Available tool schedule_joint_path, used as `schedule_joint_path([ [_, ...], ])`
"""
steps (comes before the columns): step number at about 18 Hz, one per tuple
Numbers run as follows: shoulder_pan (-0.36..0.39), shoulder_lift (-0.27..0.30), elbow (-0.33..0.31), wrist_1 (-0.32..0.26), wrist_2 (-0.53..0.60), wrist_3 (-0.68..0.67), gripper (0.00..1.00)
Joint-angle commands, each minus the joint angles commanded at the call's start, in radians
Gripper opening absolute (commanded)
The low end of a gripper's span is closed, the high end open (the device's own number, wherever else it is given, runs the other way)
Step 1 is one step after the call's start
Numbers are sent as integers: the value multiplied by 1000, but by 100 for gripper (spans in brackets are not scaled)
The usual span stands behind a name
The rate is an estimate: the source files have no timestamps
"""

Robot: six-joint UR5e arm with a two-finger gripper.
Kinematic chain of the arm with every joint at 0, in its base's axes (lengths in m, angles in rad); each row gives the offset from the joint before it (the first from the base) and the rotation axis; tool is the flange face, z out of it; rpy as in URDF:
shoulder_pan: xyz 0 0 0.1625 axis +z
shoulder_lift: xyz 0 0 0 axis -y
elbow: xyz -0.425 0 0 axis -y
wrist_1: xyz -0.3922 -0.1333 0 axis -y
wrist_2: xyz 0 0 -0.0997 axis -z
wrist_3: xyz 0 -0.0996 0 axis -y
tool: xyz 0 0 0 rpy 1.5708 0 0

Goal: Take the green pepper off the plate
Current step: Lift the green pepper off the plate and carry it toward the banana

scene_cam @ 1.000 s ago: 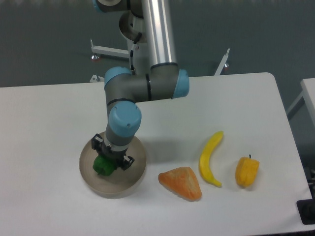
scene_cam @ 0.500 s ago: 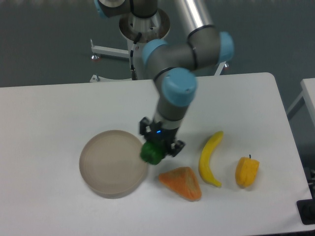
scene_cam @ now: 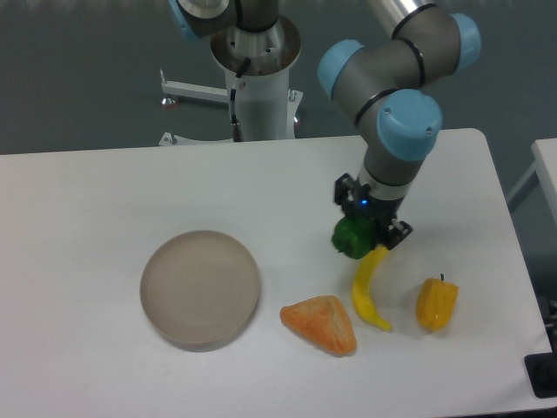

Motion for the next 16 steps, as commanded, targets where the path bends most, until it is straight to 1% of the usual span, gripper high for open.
schedule_joint_path([
  [5, 2, -38, 57, 3, -9, 72, 0],
  [16, 6, -40, 57, 6, -25, 82, 0],
])
